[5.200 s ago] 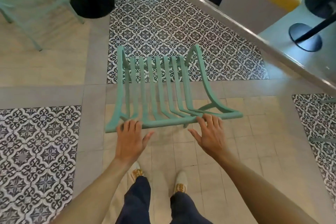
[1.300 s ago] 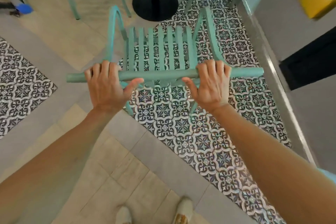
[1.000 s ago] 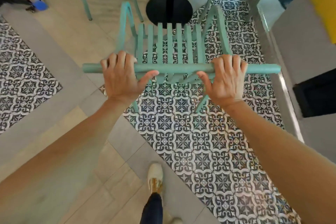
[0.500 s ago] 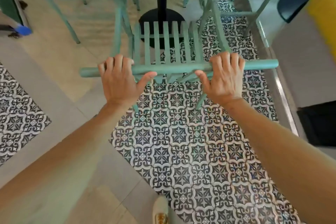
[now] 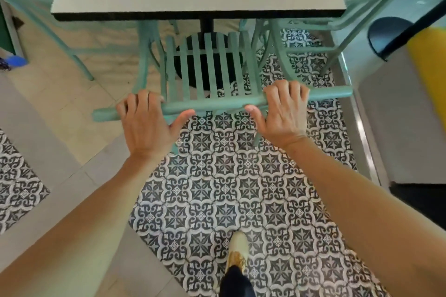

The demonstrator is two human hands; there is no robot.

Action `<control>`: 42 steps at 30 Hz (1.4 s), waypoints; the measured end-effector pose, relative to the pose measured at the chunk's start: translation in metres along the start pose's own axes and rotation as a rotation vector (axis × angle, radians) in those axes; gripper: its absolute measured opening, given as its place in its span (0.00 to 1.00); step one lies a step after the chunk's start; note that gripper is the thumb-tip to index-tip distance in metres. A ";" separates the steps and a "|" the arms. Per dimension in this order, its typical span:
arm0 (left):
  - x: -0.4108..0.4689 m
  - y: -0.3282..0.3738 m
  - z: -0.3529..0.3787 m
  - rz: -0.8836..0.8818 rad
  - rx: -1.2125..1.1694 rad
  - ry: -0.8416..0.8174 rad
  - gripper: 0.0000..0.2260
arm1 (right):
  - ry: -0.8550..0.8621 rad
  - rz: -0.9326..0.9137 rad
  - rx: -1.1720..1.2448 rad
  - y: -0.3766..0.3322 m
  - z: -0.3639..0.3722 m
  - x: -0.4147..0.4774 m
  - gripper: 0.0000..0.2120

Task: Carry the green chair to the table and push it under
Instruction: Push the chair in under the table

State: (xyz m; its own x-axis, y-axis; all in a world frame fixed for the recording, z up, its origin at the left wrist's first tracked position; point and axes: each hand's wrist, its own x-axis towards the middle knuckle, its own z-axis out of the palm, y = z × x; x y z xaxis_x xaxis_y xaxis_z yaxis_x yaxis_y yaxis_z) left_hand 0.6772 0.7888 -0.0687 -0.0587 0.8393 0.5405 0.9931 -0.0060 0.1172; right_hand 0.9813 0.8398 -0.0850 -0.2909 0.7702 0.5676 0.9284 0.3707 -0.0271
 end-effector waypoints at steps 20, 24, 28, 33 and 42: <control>0.037 0.046 0.021 -0.083 -0.069 -0.070 0.34 | -0.166 -0.045 0.050 0.063 -0.002 0.032 0.30; 0.028 0.038 0.014 -0.078 -0.067 -0.124 0.35 | -0.194 -0.013 0.007 0.077 -0.011 0.018 0.33; 0.024 0.036 0.010 -0.074 -0.067 -0.112 0.33 | -0.174 0.004 -0.006 0.079 -0.008 0.018 0.29; 0.024 0.037 0.016 -0.087 -0.030 -0.053 0.29 | -0.102 0.059 -0.017 0.072 0.001 0.023 0.27; 0.021 0.025 0.013 -0.061 -0.021 -0.017 0.29 | -0.134 0.071 -0.074 0.057 -0.001 0.021 0.30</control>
State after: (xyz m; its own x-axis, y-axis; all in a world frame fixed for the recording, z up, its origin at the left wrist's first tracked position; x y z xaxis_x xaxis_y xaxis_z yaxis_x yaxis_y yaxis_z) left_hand 0.7022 0.8135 -0.0652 -0.1173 0.8474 0.5178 0.9854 0.0344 0.1670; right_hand 1.0281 0.8761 -0.0736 -0.2472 0.8576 0.4510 0.9609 0.2769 0.0001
